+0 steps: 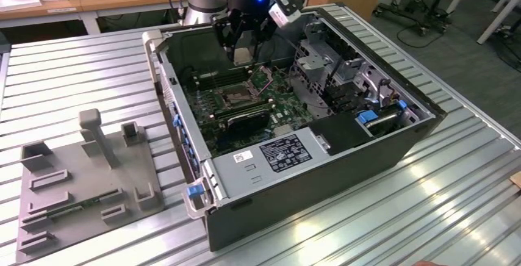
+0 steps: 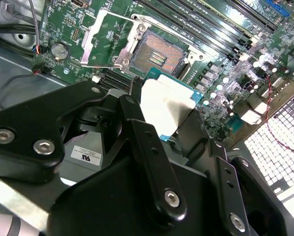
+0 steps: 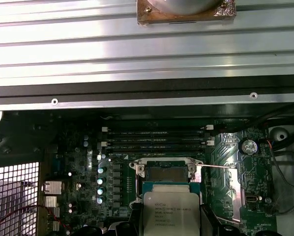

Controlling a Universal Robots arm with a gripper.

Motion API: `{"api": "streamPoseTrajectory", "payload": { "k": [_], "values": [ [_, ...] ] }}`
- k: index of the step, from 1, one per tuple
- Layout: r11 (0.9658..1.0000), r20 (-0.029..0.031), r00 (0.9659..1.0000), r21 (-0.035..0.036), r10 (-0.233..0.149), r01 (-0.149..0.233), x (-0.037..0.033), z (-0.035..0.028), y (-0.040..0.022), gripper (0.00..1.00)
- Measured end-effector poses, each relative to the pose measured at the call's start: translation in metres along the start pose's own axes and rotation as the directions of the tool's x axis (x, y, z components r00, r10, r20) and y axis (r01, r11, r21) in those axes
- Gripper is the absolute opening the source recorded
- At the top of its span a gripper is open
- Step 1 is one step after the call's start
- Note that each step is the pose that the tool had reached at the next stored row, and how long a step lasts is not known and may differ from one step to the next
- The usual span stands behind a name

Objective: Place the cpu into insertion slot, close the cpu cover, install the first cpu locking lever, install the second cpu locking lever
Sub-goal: 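Place the cpu into insertion slot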

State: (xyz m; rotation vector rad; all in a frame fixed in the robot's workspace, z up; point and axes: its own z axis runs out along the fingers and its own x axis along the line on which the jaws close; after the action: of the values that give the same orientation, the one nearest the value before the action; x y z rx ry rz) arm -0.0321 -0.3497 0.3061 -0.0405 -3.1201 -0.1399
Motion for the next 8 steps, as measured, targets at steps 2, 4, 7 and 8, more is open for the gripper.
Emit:
{"api": "streamPoseTrajectory", "payload": {
  "k": [2,4,7,8],
  "values": [
    [1.0,0.0,1.0,0.0,0.0,0.0,0.0,0.0,0.0,0.54],
    [1.0,0.0003,1.0,-0.0001,0.003,-0.003,0.0,0.0001,0.0,0.54],
    [0.9998,0.0016,0.9998,-0.0003,0.018,-0.018,0.0,0.0003,0.0,0.54],
    [0.9997,0.0024,0.9997,-0.0005,0.026,-0.026,0.0,0.0004,0.0,0.54]
  ]
}}
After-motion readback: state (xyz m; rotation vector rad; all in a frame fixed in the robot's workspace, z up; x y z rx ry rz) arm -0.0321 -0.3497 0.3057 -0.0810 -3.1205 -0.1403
